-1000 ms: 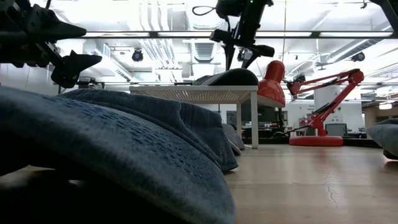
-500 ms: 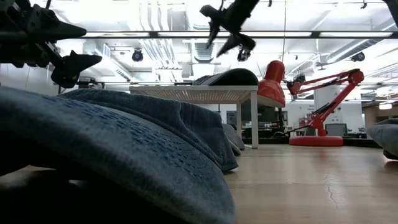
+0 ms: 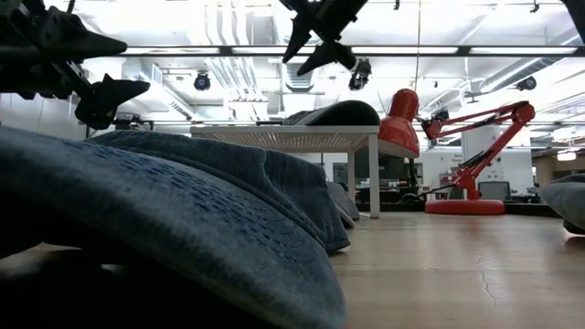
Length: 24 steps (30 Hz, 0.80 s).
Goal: Pick & Place hat
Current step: Put the top right gray cap on the shelf
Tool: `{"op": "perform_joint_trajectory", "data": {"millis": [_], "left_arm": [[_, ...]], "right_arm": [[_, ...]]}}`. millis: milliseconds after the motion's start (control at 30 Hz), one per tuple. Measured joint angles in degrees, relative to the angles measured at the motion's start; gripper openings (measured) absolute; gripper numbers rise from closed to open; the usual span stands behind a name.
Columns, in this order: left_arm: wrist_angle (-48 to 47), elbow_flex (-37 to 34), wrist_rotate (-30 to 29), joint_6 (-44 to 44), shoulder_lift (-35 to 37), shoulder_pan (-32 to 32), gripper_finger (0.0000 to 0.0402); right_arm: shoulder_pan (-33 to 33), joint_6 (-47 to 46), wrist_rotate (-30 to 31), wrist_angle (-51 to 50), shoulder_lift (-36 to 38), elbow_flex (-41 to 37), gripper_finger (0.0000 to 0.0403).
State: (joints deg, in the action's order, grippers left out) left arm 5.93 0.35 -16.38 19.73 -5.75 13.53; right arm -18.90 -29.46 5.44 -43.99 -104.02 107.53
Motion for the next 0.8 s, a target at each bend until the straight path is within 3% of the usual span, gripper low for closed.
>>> {"op": "perform_joint_trajectory", "data": {"millis": [400, 800], "left_arm": [[0.0, 0.0, 0.0, 0.0, 0.0, 0.0, 0.0317], [0.0, 0.0, 0.0, 0.0, 0.0, 0.0, 0.0317]], "right_arm": [[-0.1, 7.0, 0.9, 1.1, -6.4, -0.1, 0.0194], [-0.4, 10.2, 9.0, 0.7, -9.2, -0.1, 0.0194]]}}
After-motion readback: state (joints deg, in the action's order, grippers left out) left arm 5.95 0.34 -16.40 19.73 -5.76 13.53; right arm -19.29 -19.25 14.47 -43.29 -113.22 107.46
